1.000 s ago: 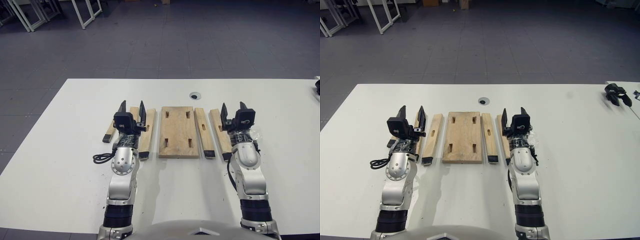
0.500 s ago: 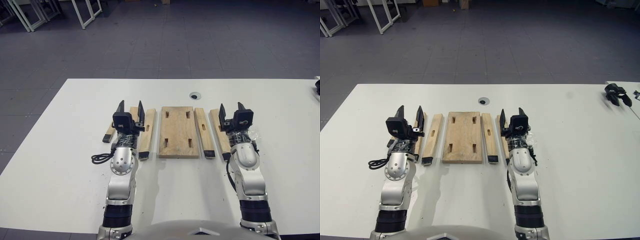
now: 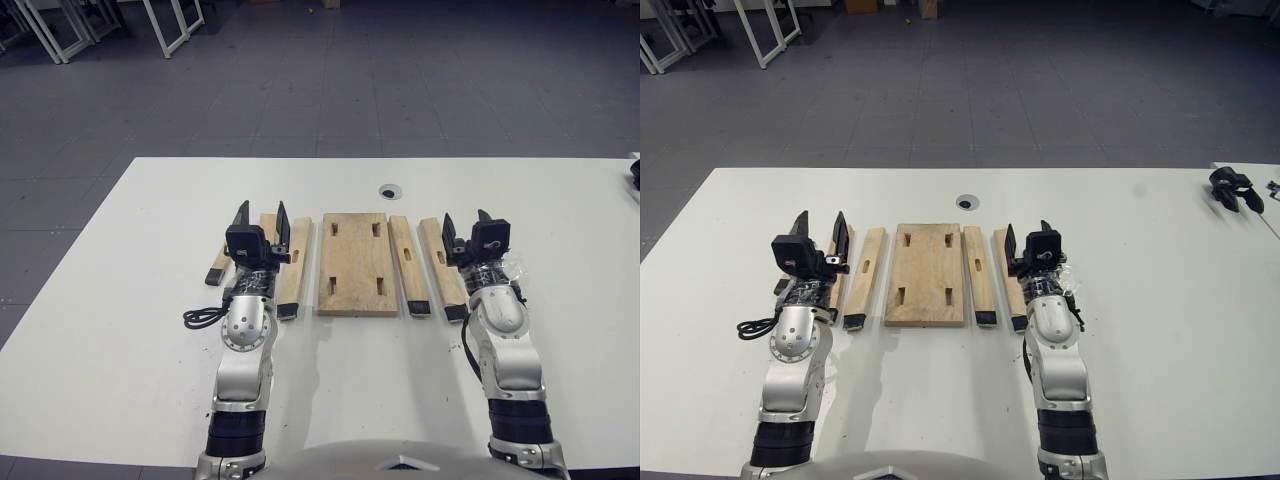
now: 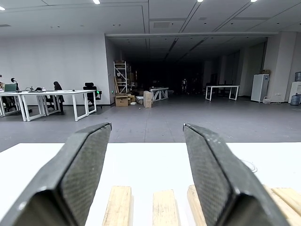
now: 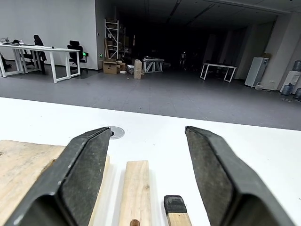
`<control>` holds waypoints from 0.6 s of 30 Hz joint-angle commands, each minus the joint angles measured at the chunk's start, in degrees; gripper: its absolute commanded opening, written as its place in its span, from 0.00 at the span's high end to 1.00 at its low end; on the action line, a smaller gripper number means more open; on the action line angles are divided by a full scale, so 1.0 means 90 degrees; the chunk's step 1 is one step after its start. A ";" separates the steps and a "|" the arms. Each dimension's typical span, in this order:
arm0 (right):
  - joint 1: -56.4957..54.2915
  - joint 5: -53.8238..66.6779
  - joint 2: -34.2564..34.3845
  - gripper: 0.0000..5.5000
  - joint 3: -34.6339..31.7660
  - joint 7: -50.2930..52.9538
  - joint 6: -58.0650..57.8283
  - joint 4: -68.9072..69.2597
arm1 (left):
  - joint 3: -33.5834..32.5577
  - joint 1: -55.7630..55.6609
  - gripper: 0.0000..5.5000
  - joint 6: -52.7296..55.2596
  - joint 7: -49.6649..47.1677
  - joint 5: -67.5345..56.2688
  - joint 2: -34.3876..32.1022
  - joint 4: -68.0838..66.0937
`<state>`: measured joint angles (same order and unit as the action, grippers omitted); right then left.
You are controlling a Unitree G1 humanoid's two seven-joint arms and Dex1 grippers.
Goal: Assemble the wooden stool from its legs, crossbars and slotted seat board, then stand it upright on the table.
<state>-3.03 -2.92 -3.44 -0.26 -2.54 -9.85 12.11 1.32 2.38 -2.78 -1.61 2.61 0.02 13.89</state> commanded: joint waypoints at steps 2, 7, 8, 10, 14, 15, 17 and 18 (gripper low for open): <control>-0.0088 0.0064 -0.0160 0.47 -0.0313 0.0092 -0.0450 -0.0059 | -0.0012 -0.0048 0.48 -0.0003 -0.0003 0.0013 -0.0012 -0.0010; 0.0166 0.0584 -0.0945 0.47 -0.0749 -0.0819 -0.1383 -0.0580 | -0.0007 0.0084 0.48 -0.0015 -0.0043 0.0039 0.0010 0.0045; 0.0243 0.0591 -0.1095 0.47 -0.0715 -0.0984 -0.1492 -0.0649 | -0.0004 0.0090 0.48 -0.0007 -0.0049 0.0042 0.0017 0.0055; 0.0398 0.0594 -0.1325 0.47 -0.0578 -0.1270 -0.1629 -0.0751 | -0.0004 0.0083 0.48 0.0009 -0.0057 0.0042 0.0024 0.0062; 0.0645 0.0481 -0.1509 0.47 -0.0423 -0.1405 -0.1758 -0.0972 | -0.0011 0.0100 0.48 -0.0003 -0.0049 0.0034 0.0022 0.0036; 0.0684 0.0474 -0.1519 0.47 -0.0395 -0.1408 -0.1812 -0.1008 | -0.0016 0.0104 0.48 -0.0003 -0.0044 0.0029 0.0019 0.0033; 0.0745 0.0509 -0.1468 0.47 -0.0414 -0.1341 -0.1955 -0.1046 | -0.0029 0.0109 0.48 0.0001 -0.0035 0.0017 0.0009 0.0037; 0.0763 0.0535 -0.1439 0.50 -0.0440 -0.1307 -0.2010 -0.1046 | -0.0037 0.0110 0.49 0.0007 -0.0032 0.0013 0.0003 0.0042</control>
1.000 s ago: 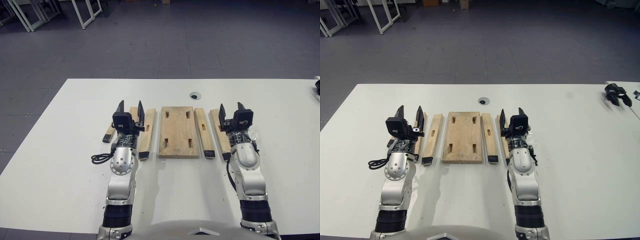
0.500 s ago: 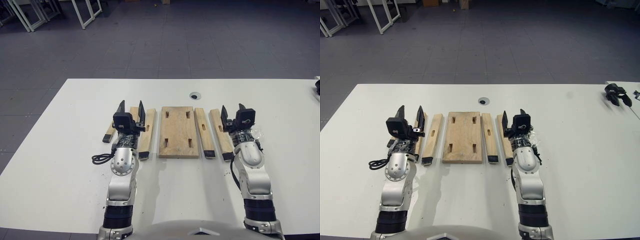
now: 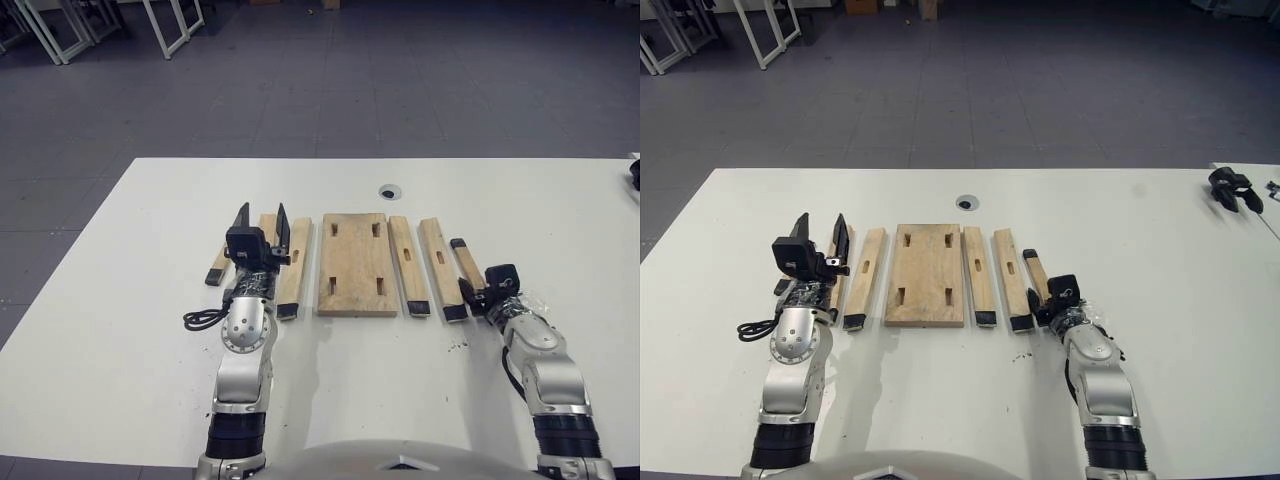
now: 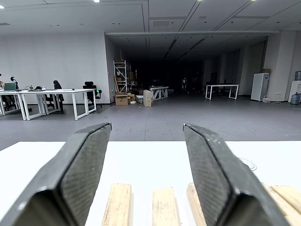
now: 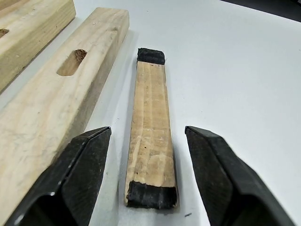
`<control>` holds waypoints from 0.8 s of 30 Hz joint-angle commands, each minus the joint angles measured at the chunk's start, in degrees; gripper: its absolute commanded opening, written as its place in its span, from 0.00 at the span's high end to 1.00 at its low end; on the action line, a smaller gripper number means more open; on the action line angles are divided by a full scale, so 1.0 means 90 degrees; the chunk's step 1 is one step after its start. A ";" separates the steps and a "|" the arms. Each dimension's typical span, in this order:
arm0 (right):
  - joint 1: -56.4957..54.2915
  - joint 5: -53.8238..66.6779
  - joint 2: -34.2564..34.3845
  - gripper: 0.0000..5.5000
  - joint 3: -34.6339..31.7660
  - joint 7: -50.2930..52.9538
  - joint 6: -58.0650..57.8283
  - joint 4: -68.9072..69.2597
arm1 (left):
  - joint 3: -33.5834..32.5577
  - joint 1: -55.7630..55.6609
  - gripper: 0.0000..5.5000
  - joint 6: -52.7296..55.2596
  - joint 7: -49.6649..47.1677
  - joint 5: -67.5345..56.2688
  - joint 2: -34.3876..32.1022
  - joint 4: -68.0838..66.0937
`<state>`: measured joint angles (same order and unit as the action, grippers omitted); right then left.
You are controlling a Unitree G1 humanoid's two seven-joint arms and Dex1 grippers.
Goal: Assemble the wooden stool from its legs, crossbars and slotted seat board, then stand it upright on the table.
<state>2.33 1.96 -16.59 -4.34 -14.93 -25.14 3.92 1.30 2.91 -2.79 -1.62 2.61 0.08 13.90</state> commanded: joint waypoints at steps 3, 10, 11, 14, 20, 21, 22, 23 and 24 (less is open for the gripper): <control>0.0195 0.0051 0.0077 0.60 -0.0039 0.0152 -0.0372 -0.0127 | -0.0044 0.0062 0.49 0.0021 -0.0028 0.0005 -0.0005 0.0063; -0.0079 0.0033 0.0130 0.76 -0.0250 0.0446 0.0113 -0.0241 | 0.0019 0.0002 0.49 0.0254 0.0169 -0.0315 0.0059 0.0175; -0.0162 0.0022 0.0117 0.76 -0.0288 0.0489 0.0307 -0.0223 | 0.0026 -0.0017 0.49 0.0324 0.0224 -0.0417 0.0062 0.0219; -0.0686 -0.0091 -0.0151 0.76 -0.0026 0.0168 0.1186 0.0197 | -0.0093 -0.0186 0.49 0.1397 0.0750 -0.2032 0.0261 0.0642; -0.1247 0.0444 -0.0581 0.76 0.0945 -0.1755 0.2014 0.1079 | -0.0781 -0.0464 0.49 0.3716 0.0772 -0.6519 0.0527 0.1190; -0.1291 0.0559 -0.0653 0.76 0.1056 -0.2027 0.2045 0.1277 | -0.0816 -0.0509 0.49 0.3872 0.0711 -0.6792 0.0473 0.1182; -0.1328 0.0659 -0.0709 0.76 0.1140 -0.2244 0.2057 0.1424 | -0.0834 -0.0546 0.49 0.4007 0.0647 -0.6981 0.0411 0.1173; -0.1357 0.0752 -0.0775 0.76 0.1230 -0.2457 0.2064 0.1564 | -0.0798 -0.0568 0.49 0.4127 0.0627 -0.7076 0.0333 0.1188; -0.1376 0.0821 -0.0813 0.76 0.1288 -0.2604 0.2047 0.1654 | -0.0766 -0.0575 0.49 0.4223 0.0609 -0.7162 0.0280 0.1208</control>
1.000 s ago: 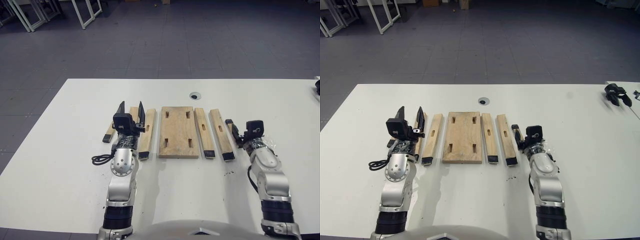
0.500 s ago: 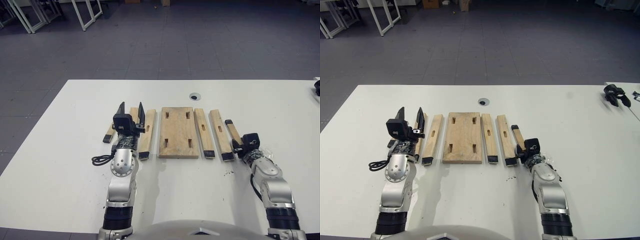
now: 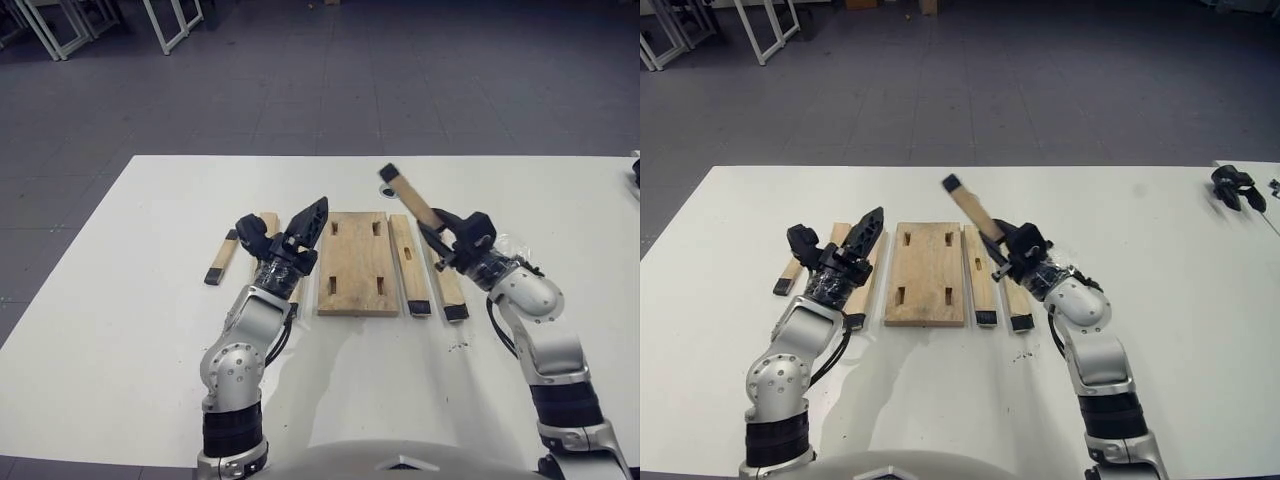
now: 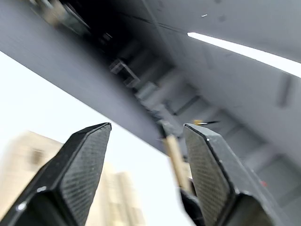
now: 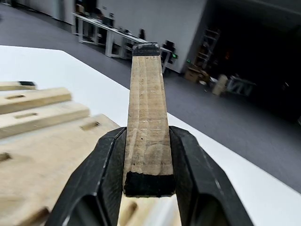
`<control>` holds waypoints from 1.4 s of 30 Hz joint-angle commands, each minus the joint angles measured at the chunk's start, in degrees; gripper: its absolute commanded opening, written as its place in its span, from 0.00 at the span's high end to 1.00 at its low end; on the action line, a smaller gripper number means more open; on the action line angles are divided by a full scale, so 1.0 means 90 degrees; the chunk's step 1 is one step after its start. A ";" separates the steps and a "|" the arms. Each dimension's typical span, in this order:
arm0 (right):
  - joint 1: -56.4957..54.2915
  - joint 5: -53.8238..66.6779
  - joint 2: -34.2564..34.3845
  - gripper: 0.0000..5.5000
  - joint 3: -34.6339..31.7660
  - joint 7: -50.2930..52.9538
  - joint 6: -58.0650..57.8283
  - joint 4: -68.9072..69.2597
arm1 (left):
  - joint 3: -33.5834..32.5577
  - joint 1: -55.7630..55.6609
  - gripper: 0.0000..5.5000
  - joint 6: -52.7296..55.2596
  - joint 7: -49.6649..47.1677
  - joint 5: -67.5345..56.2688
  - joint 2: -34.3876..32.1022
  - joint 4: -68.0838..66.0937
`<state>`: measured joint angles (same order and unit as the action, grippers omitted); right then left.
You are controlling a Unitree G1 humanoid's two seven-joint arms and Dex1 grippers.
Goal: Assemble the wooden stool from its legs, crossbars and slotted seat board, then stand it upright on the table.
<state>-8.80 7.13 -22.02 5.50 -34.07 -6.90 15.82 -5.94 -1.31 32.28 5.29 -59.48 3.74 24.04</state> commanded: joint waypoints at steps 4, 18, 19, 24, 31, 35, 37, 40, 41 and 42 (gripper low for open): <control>-0.0088 0.0366 -0.0429 0.76 0.0464 -0.1008 0.0035 0.0582 | 0.0210 -0.0038 0.49 0.0505 -0.0192 -0.0491 -0.0117 0.0225; 0.0109 0.0184 -0.0534 0.76 0.0622 -0.1131 0.0106 0.0636 | 0.0217 0.0114 0.80 0.0339 -0.0115 -0.0340 -0.0390 0.0244; 0.0121 0.0184 -0.0536 0.76 0.0625 -0.1132 0.0105 0.0644 | 0.0218 0.0134 0.82 0.0332 -0.0092 -0.0331 -0.0399 0.0221; 0.0115 0.0208 -0.0548 0.76 0.0649 -0.1157 0.0068 0.0650 | 0.0133 0.0157 0.90 0.0335 -0.0040 -0.0402 -0.0397 0.0076; 0.0254 -0.0316 -0.0989 0.56 0.0828 -0.1258 0.0241 0.0363 | -0.0377 -0.0075 0.92 0.0162 -0.0362 -0.1005 -0.0240 -0.0006; 0.0362 -0.0962 -0.1329 0.52 0.0890 -0.1142 0.0527 -0.0165 | -0.1086 -0.0516 0.92 -0.0808 -0.0726 0.0146 -0.0615 -0.0189; 0.0381 -0.1053 -0.1305 0.52 0.0882 -0.1067 0.0566 -0.0254 | -0.0999 -0.0611 0.92 -0.1450 -0.0886 0.1691 -0.1070 -0.0393; 0.0420 -0.1179 -0.1268 0.52 0.0920 -0.0982 0.0615 -0.0301 | -0.0676 -0.0681 0.92 -0.2073 -0.0955 0.3267 -0.1375 -0.0853; 0.0425 -0.1214 -0.1269 0.52 0.0930 -0.0962 0.0626 -0.0311 | -0.0611 -0.0671 0.92 -0.2185 -0.0956 0.3528 -0.1352 -0.1041; 0.0419 -0.1231 -0.1268 0.52 0.0938 -0.0950 0.0634 -0.0326 | -0.0574 -0.0638 0.92 -0.2279 -0.0950 0.3719 -0.1311 -0.1201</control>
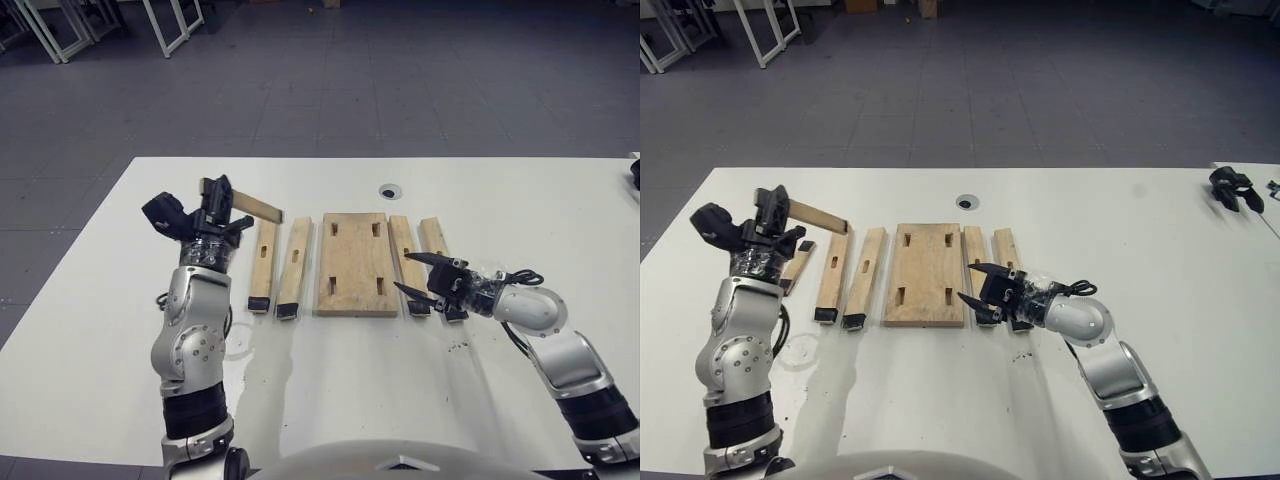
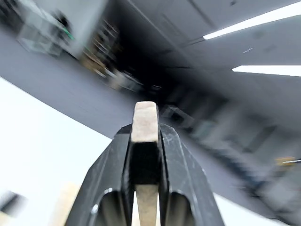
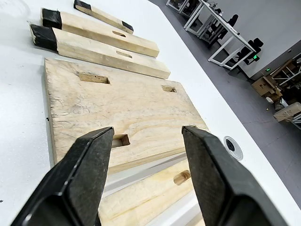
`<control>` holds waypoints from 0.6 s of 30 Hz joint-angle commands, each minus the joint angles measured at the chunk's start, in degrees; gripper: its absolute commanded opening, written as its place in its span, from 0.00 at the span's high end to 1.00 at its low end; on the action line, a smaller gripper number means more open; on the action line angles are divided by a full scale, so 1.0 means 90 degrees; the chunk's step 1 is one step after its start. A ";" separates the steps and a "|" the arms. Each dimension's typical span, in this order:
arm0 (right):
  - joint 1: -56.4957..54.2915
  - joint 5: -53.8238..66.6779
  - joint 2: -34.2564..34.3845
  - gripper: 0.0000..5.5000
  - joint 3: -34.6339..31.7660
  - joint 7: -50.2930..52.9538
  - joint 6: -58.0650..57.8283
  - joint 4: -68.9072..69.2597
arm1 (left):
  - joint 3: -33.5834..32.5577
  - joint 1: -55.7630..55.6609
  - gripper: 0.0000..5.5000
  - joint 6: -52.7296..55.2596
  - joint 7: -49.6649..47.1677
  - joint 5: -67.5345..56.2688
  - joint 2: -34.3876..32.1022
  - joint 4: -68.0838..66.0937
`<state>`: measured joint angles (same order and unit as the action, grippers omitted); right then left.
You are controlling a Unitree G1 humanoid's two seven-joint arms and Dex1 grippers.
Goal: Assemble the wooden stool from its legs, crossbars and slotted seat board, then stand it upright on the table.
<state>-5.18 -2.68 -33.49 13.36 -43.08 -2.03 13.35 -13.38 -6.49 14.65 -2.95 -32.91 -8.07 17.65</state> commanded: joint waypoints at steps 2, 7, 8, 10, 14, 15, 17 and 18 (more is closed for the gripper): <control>0.0020 -0.0149 -0.0009 0.52 0.0064 0.0066 0.0121 -0.0076 | 0.0304 0.0022 0.92 -0.0472 -0.0016 0.1081 0.0063 -0.0819; 0.0062 -0.0179 -0.0040 0.52 0.0043 0.0076 0.0139 -0.0072 | 0.0247 0.0085 0.92 -0.0799 0.0172 0.1479 0.0129 -0.1613; 0.0060 -0.0203 -0.0033 0.52 0.0043 0.0087 0.0144 -0.0078 | 0.0260 0.0101 0.92 -0.0811 0.0218 0.1512 0.0135 -0.1719; 0.0062 -0.0234 -0.0019 0.52 0.0049 0.0105 0.0166 -0.0099 | 0.0306 0.0129 0.92 -0.0826 0.0322 0.1585 0.0155 -0.1895; 0.0068 -0.0274 -0.0016 0.52 0.0062 0.0134 0.0173 -0.0096 | 0.0384 0.0181 0.92 -0.0709 0.0434 0.1678 0.0184 -0.2102; 0.0079 -0.0284 -0.0018 0.52 0.0064 0.0141 0.0175 -0.0099 | 0.0426 0.0213 0.92 -0.0563 0.0412 0.1758 0.0144 -0.2114; 0.0100 -0.0297 -0.0031 0.52 0.0058 0.0147 0.0183 -0.0114 | 0.0551 0.0316 0.92 -0.0184 0.0370 0.1922 0.0055 -0.1996; 0.0113 -0.0301 -0.0037 0.52 0.0052 0.0150 0.0183 -0.0114 | 0.0636 0.0396 0.92 0.0005 0.0359 0.2013 0.0007 -0.1856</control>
<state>-4.42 -4.68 -33.51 13.90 -42.04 -0.82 12.78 -10.20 -6.00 7.78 0.68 -17.06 -7.44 1.35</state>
